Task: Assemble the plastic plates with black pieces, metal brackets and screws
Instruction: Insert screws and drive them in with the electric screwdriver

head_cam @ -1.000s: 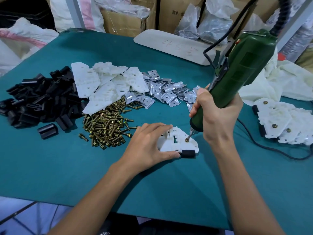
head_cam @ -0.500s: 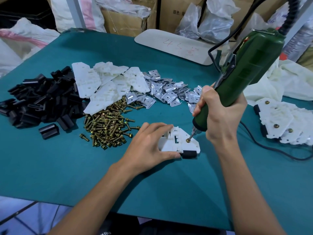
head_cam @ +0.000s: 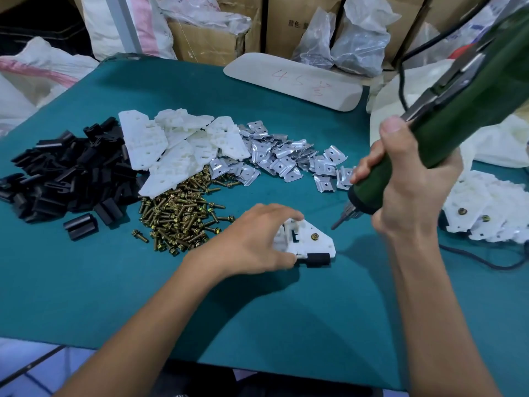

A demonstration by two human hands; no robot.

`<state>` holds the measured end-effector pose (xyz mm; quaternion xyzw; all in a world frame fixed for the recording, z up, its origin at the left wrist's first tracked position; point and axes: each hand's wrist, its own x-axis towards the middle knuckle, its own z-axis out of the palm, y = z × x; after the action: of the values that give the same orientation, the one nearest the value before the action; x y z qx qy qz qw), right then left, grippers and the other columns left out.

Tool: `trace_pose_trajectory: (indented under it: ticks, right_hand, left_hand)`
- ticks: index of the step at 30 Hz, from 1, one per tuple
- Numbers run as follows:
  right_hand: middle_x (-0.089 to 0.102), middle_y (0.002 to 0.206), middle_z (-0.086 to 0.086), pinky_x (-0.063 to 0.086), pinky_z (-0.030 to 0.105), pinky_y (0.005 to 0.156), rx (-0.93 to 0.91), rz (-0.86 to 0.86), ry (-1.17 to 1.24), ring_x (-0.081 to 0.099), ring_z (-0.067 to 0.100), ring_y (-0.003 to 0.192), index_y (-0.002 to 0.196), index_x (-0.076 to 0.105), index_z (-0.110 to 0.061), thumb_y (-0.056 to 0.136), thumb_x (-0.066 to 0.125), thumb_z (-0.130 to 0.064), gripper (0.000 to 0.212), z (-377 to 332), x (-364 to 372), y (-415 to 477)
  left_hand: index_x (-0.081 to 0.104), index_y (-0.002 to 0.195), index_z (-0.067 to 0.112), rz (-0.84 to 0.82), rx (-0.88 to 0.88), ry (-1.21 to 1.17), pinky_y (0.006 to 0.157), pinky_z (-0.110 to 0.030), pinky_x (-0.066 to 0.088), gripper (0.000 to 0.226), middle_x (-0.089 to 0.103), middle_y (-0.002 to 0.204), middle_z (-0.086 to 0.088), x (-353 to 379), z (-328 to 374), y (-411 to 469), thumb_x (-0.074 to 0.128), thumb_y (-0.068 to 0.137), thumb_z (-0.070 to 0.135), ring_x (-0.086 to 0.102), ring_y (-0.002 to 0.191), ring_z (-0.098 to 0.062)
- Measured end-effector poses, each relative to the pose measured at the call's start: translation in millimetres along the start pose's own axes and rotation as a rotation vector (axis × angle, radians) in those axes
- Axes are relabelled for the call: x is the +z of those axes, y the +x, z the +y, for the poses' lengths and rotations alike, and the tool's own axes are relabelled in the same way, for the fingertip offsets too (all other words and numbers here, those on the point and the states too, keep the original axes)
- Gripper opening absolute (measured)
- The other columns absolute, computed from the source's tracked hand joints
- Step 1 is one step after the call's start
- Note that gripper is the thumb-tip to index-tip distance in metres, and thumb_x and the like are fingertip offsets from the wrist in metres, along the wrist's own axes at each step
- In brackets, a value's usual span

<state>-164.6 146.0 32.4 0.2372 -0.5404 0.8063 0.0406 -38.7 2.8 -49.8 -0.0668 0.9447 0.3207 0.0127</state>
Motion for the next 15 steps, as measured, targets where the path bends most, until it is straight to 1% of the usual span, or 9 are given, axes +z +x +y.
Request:
trace_pose_trajectory:
  ticks: [2,4,6,8,10,11,12,13,15]
  right_hand:
    - [0.053,0.054,0.001,0.046,0.032,0.048,-0.016,0.002,0.005,0.05,0.024,0.039,0.085,0.055,-0.006,0.082,0.08,-0.03,0.035,-6,-3,2]
    - [0.053,0.054,0.002,0.045,0.031,0.048,-0.026,0.013,0.002,0.05,0.023,0.039,0.084,0.054,-0.007,0.082,0.08,-0.03,0.035,-9,-5,3]
    - [0.053,0.055,0.003,0.045,0.032,0.049,-0.026,0.024,0.0,0.05,0.024,0.04,0.085,0.053,-0.005,0.083,0.08,-0.03,0.036,-10,-8,3]
    - [0.053,0.055,0.003,0.045,0.032,0.049,-0.023,0.032,0.0,0.049,0.025,0.04,0.086,0.054,-0.004,0.084,0.079,-0.029,0.036,-9,-10,2]
    - [0.053,0.055,0.003,0.045,0.032,0.049,-0.017,0.034,0.001,0.049,0.025,0.04,0.086,0.054,-0.005,0.084,0.079,-0.029,0.035,-7,-12,1]
    - [0.053,0.055,0.003,0.046,0.032,0.049,-0.011,0.033,0.001,0.049,0.026,0.04,0.086,0.054,-0.005,0.083,0.079,-0.029,0.034,-6,-12,0]
    - [0.053,0.056,0.003,0.046,0.032,0.049,-0.003,0.035,0.003,0.049,0.026,0.04,0.085,0.055,-0.006,0.083,0.079,-0.029,0.033,-5,-12,-1]
    - [0.053,0.057,0.004,0.046,0.032,0.049,0.007,0.04,0.005,0.049,0.026,0.041,0.084,0.056,-0.007,0.082,0.08,-0.029,0.032,-4,-12,-2]
    - [0.052,0.059,0.007,0.046,0.033,0.05,0.027,0.047,0.005,0.049,0.025,0.042,0.082,0.057,-0.009,0.081,0.081,-0.029,0.031,-1,-12,-4]
  left_hand:
    - [0.046,0.14,0.034,-0.029,-0.043,0.047,0.104,-0.028,0.035,0.076,0.05,0.137,0.01,-8,4,6,0.078,0.073,0.05,0.041,0.129,-0.014]
    - [0.046,0.135,0.028,0.026,-0.164,0.166,0.096,-0.031,0.038,0.08,0.052,0.126,0.003,-12,8,9,0.075,0.071,0.066,0.047,0.123,-0.019]
    - [0.05,0.109,0.02,0.149,-0.327,0.407,0.079,-0.034,0.044,0.072,0.06,0.111,-0.004,-11,11,9,0.062,0.072,0.081,0.058,0.11,-0.026]
    - [0.043,0.077,0.02,0.207,-0.423,0.582,0.057,-0.031,0.033,0.068,0.063,0.087,-0.004,-11,13,8,0.044,0.078,0.088,0.065,0.088,-0.029]
    - [0.043,0.068,0.021,0.241,-0.402,0.576,0.051,-0.029,0.026,0.07,0.055,0.069,-0.002,-10,12,3,0.035,0.081,0.089,0.057,0.068,-0.025]
    - [0.048,0.072,0.024,0.269,-0.329,0.504,0.054,-0.029,0.029,0.068,0.055,0.071,0.003,-8,10,-1,0.035,0.078,0.09,0.054,0.07,-0.023]
    - [0.054,0.084,0.028,0.267,-0.23,0.417,0.063,-0.028,0.034,0.066,0.058,0.084,0.007,-7,6,-4,0.039,0.074,0.091,0.053,0.084,-0.02]
    - [0.055,0.103,0.032,0.189,-0.135,0.342,0.08,-0.027,0.034,0.068,0.058,0.108,0.01,-6,2,-7,0.045,0.07,0.091,0.05,0.106,-0.018]
    - [0.037,0.139,0.042,-0.036,-0.005,0.261,0.107,-0.029,0.015,0.09,0.033,0.152,0.015,-6,-4,-10,0.06,0.065,0.087,0.022,0.142,-0.008]
